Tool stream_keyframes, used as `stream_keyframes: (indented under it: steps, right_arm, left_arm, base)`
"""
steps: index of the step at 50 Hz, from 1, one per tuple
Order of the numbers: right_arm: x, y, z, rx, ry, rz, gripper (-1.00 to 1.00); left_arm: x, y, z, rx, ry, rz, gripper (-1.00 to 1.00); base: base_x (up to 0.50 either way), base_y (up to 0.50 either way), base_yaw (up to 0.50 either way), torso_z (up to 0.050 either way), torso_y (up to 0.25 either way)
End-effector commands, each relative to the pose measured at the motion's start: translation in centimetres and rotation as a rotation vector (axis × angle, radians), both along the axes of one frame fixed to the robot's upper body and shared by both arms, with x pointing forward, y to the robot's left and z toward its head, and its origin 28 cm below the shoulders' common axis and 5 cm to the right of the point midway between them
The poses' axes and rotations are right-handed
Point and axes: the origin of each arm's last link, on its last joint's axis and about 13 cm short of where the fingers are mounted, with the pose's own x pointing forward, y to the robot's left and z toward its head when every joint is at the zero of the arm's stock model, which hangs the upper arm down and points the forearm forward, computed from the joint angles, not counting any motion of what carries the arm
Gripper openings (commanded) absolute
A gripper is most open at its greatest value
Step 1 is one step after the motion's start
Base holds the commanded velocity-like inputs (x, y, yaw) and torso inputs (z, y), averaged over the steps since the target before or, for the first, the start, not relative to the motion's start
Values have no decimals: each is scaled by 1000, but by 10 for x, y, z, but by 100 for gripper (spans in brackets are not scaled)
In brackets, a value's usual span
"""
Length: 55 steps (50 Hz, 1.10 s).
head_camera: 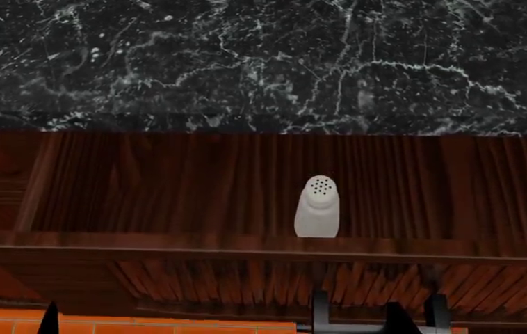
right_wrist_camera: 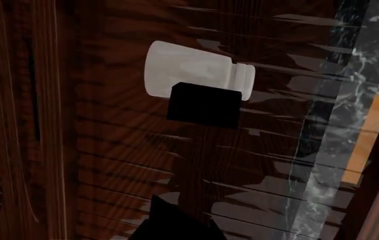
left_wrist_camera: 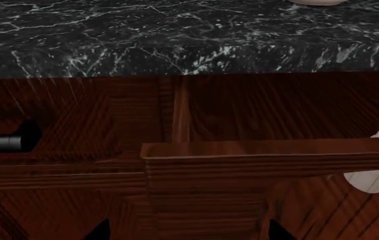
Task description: Open the right drawer.
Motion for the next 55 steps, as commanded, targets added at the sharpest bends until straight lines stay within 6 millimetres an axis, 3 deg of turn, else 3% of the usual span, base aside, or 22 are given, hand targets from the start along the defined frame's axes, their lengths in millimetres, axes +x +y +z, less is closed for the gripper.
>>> stream_keyframes:
  steps: [1,6,8,55]
  right_arm:
    - [-2,15,18,-110,-201,72,-100]
    - [-1,13,19,-112,-203,70,-100]
    - [1,14,21,-114,-207,82,-100]
    - [-2,15,19,-114,-201,74,-100]
  left_arm:
    - [1,0,0,-15,-6,0,100]
    - [0,0,0,-15,-7,-1,100]
    - [2,4,-12,-15,-7,-3,100]
    - [1,2,-9,-14,-6,-3,100]
  base:
    - [-125,0,0,0,0]
    - [-121,0,0,2,2]
    - [-123,0,0,0,0]
    - [-123,0,0,1,3]
